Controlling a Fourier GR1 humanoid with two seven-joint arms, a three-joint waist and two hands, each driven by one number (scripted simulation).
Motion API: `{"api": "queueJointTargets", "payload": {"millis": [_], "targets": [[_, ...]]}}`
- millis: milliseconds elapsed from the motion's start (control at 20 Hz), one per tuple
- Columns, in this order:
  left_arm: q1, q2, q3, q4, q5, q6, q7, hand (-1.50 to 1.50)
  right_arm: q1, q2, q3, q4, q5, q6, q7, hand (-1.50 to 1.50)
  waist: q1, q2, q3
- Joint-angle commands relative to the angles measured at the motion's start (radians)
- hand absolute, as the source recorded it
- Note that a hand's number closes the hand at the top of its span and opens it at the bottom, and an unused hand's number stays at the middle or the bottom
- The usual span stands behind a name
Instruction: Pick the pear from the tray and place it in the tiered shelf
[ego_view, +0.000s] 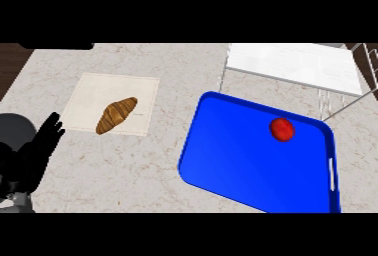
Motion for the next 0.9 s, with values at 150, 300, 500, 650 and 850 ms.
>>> {"api": "queueJointTargets", "payload": {"millis": [150,300,500,650,850], "targets": [[0.032,-0.018,-0.017,-0.095,-0.019,0.014,0.046,0.0,-0.022,0.033,-0.025,0.259,0.069,-0.118,-0.139,1.5,0.01,0.0,0.001],[0.016,0.017,0.045,-0.001,0.034,-0.044,-0.006,0.0,-0.057,0.025,-0.105,0.316,0.064,-0.177,-0.068,-1.5,0.009,0.002,0.0],[-0.031,-0.007,0.024,0.057,-0.006,-0.03,-0.033,0.0,-0.038,-0.019,-0.065,0.389,0.094,-0.124,-0.214,-1.5,-0.002,0.001,0.0],[0.037,-0.009,0.027,-0.016,-0.007,-0.033,-0.023,0.0,-0.029,0.016,-0.089,0.462,0.103,-0.212,-0.278,-1.5,0.005,0.001,0.0],[0.049,0.0,0.04,-0.033,0.006,-0.051,-0.002,0.0,-0.094,0.001,-0.142,0.469,0.06,-0.194,-0.291,-1.5,0.003,-0.002,0.0]]}}
